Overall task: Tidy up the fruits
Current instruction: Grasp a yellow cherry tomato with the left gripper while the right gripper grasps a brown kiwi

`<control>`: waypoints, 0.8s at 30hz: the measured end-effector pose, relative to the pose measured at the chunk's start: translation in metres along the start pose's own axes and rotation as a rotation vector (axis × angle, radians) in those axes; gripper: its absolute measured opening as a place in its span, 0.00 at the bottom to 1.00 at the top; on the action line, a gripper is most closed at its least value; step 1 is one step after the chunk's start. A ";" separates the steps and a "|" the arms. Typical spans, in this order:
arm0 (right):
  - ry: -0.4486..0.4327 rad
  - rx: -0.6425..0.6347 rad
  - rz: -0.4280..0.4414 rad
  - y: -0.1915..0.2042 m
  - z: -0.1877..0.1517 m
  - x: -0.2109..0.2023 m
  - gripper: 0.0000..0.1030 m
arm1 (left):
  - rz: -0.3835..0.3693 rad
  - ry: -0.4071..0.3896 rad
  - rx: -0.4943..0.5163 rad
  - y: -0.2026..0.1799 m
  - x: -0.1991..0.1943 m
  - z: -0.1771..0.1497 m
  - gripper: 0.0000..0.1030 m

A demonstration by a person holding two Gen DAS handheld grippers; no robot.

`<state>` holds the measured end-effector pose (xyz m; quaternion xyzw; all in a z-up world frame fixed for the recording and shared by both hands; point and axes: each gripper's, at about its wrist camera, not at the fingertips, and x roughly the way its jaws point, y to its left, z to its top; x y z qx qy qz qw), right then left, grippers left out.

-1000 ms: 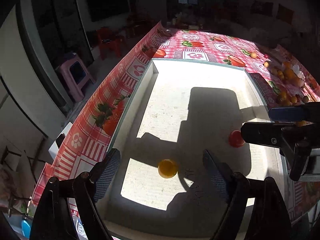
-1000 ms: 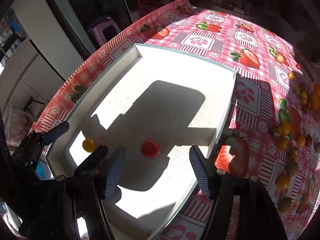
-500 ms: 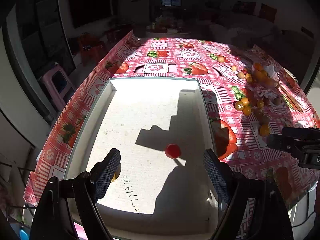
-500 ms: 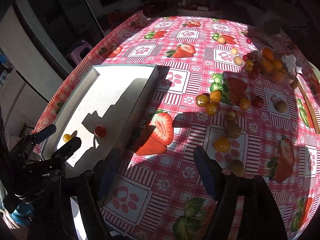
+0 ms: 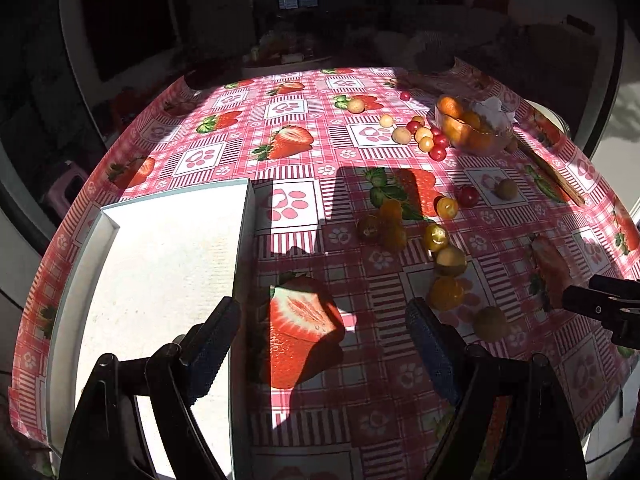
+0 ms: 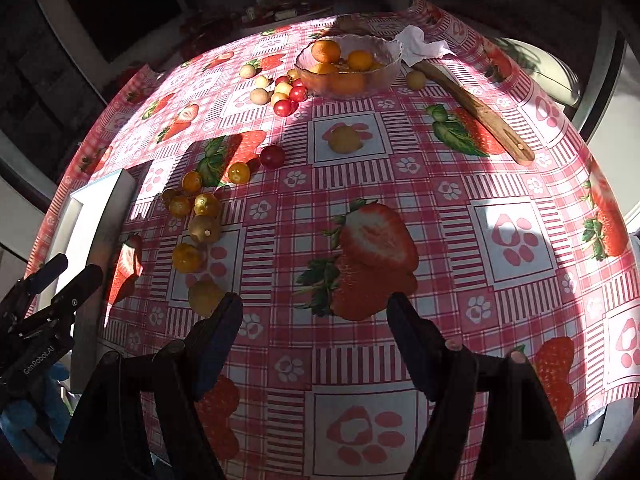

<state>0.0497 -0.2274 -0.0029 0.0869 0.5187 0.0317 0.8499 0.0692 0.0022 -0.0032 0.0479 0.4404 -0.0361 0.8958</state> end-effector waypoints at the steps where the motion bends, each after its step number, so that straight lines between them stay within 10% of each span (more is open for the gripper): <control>1: 0.000 0.004 -0.005 -0.004 -0.001 0.001 0.76 | -0.005 0.016 -0.006 -0.002 0.006 0.000 0.83; 19: -0.011 -0.204 0.109 0.025 -0.033 0.010 0.76 | -0.120 0.034 0.134 -0.051 0.022 -0.001 0.82; 24: -0.022 -0.227 0.127 0.031 -0.040 0.009 0.75 | -0.120 0.075 0.145 -0.060 0.038 -0.002 0.65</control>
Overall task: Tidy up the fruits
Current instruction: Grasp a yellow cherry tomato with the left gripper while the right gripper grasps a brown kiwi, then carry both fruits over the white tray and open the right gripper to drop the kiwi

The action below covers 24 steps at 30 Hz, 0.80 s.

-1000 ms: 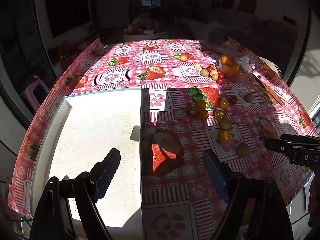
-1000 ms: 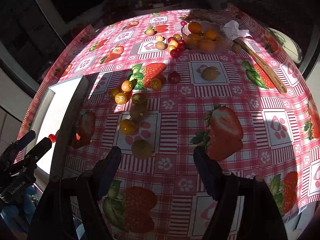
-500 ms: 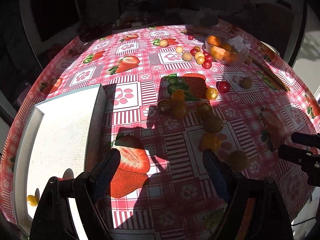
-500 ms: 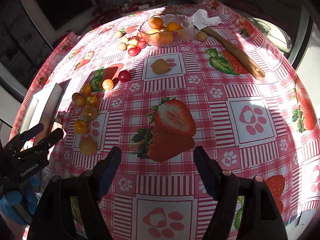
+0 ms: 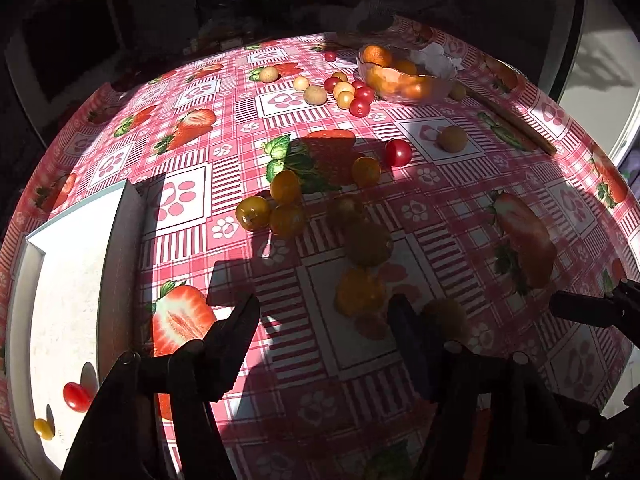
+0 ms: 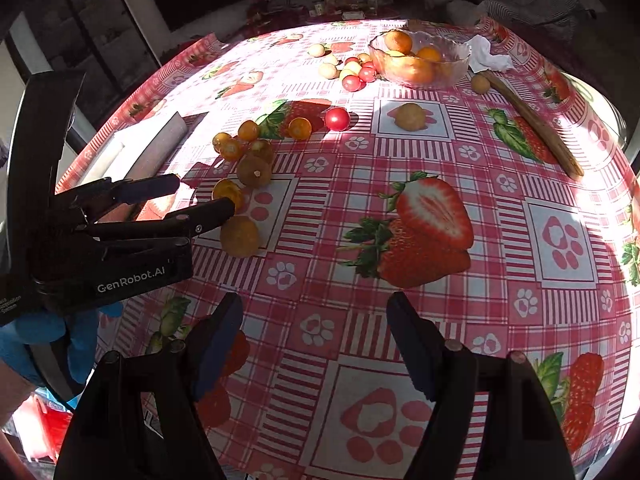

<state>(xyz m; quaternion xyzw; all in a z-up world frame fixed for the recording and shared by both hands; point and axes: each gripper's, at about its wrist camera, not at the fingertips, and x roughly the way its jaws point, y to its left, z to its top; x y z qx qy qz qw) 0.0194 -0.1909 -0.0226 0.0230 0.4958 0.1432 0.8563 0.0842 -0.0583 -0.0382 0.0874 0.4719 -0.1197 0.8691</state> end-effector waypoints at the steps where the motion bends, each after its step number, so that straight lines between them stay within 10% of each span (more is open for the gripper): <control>1: 0.000 -0.006 0.000 0.002 0.000 0.001 0.75 | -0.004 -0.006 -0.006 0.000 0.001 0.000 0.65; 8: -0.019 -0.031 0.001 0.014 0.007 0.012 0.73 | -0.020 -0.025 -0.002 -0.004 0.004 0.008 0.27; 24: -0.045 -0.127 -0.042 0.040 0.036 0.039 0.30 | -0.020 -0.030 -0.078 0.028 -0.005 -0.008 0.26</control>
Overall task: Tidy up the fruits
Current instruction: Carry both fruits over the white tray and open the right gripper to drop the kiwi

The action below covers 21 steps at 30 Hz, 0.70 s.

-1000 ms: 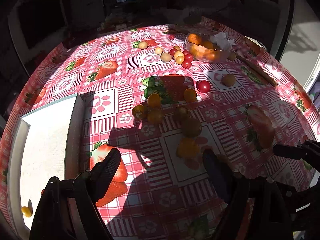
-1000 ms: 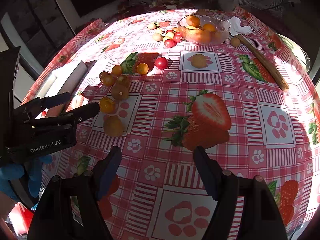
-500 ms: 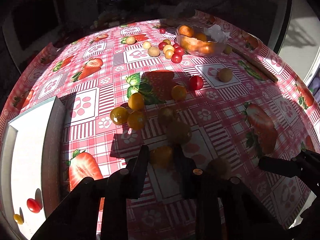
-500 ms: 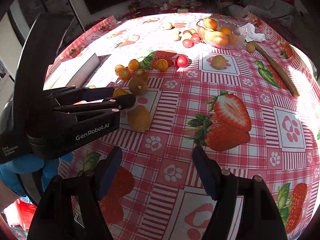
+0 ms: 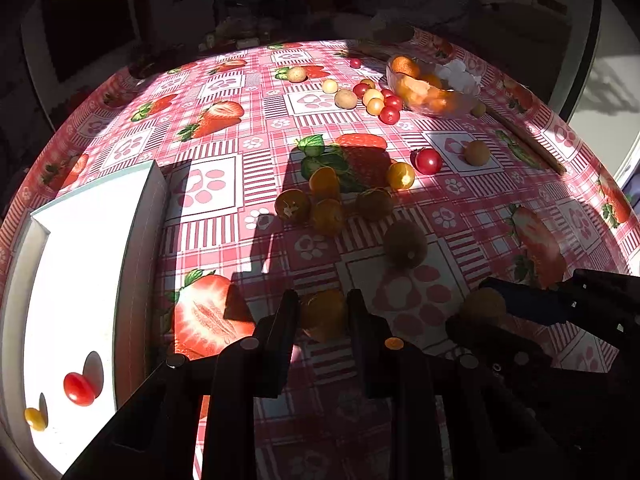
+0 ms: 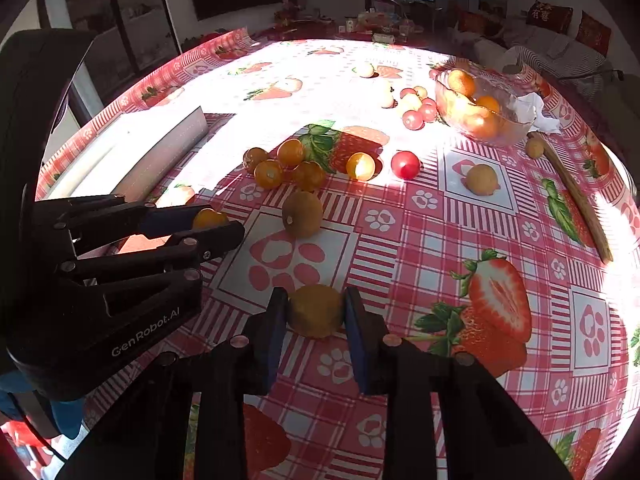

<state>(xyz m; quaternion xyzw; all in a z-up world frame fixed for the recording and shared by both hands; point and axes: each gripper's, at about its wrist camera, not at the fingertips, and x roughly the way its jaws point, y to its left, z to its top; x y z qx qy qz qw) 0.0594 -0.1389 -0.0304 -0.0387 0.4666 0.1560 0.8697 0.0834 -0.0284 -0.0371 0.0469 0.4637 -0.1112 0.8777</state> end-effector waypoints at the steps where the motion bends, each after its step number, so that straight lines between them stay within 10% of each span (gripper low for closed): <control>1: 0.004 0.013 0.009 -0.002 0.000 -0.001 0.30 | -0.013 0.003 -0.014 0.001 -0.001 -0.001 0.26; 21: 0.036 0.060 0.071 0.027 0.009 -0.034 0.30 | -0.018 -0.092 -0.138 0.069 -0.072 -0.026 0.26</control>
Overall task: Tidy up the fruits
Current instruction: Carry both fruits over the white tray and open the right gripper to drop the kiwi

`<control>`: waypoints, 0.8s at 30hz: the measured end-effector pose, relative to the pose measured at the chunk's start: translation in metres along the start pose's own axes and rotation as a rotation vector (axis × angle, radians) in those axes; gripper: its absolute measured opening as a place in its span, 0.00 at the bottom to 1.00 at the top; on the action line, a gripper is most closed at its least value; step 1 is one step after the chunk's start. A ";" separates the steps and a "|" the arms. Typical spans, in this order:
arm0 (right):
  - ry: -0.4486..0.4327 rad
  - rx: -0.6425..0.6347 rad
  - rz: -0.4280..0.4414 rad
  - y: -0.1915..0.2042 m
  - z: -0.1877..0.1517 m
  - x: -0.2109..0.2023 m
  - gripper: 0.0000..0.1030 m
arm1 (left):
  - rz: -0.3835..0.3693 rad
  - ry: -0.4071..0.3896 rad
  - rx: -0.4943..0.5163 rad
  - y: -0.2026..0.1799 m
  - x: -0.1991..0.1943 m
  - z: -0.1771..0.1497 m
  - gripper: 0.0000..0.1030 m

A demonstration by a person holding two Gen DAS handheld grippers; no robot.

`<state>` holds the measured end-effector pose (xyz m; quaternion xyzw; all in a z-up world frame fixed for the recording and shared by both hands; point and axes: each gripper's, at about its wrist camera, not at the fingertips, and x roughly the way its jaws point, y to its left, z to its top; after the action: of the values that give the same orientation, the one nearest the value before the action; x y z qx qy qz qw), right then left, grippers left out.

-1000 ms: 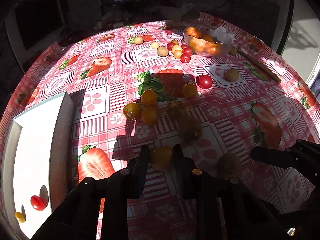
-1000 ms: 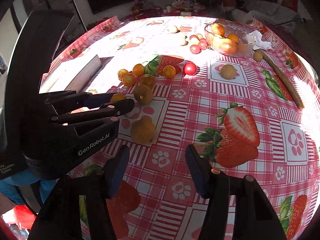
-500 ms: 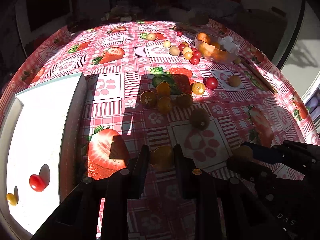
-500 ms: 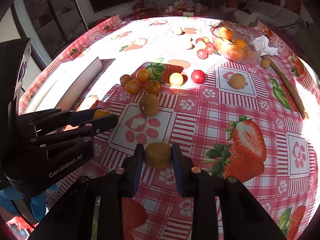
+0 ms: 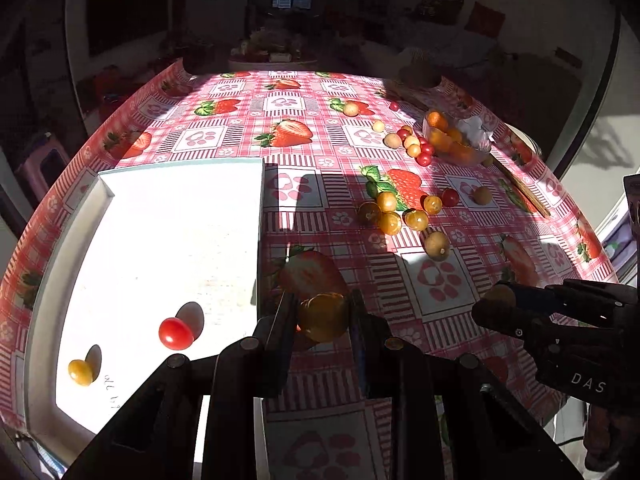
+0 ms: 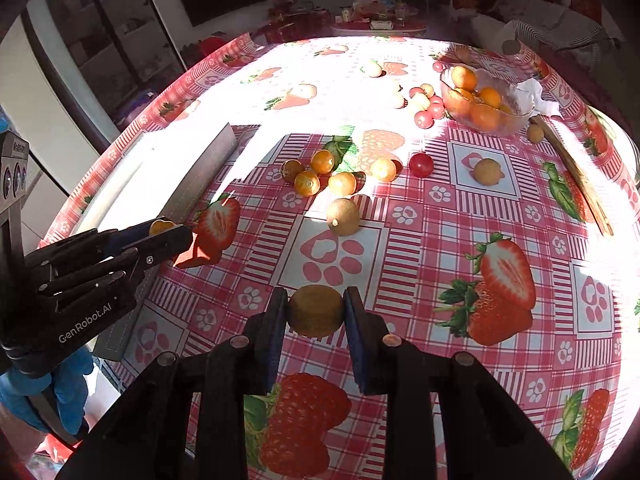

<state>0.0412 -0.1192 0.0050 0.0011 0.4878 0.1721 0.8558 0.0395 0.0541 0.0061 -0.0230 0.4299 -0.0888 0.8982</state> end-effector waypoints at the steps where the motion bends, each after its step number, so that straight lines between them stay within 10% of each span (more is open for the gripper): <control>1: 0.001 -0.005 0.005 0.005 0.002 0.000 0.30 | 0.007 -0.006 -0.008 0.007 -0.004 0.000 0.26; 24: 0.115 -0.133 0.126 0.146 0.089 0.078 0.30 | 0.217 0.008 -0.124 0.144 0.003 0.013 0.26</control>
<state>0.1089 0.0561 0.0118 -0.0351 0.5225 0.2573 0.8122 0.0714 0.1949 -0.0052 -0.0316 0.4384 0.0358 0.8975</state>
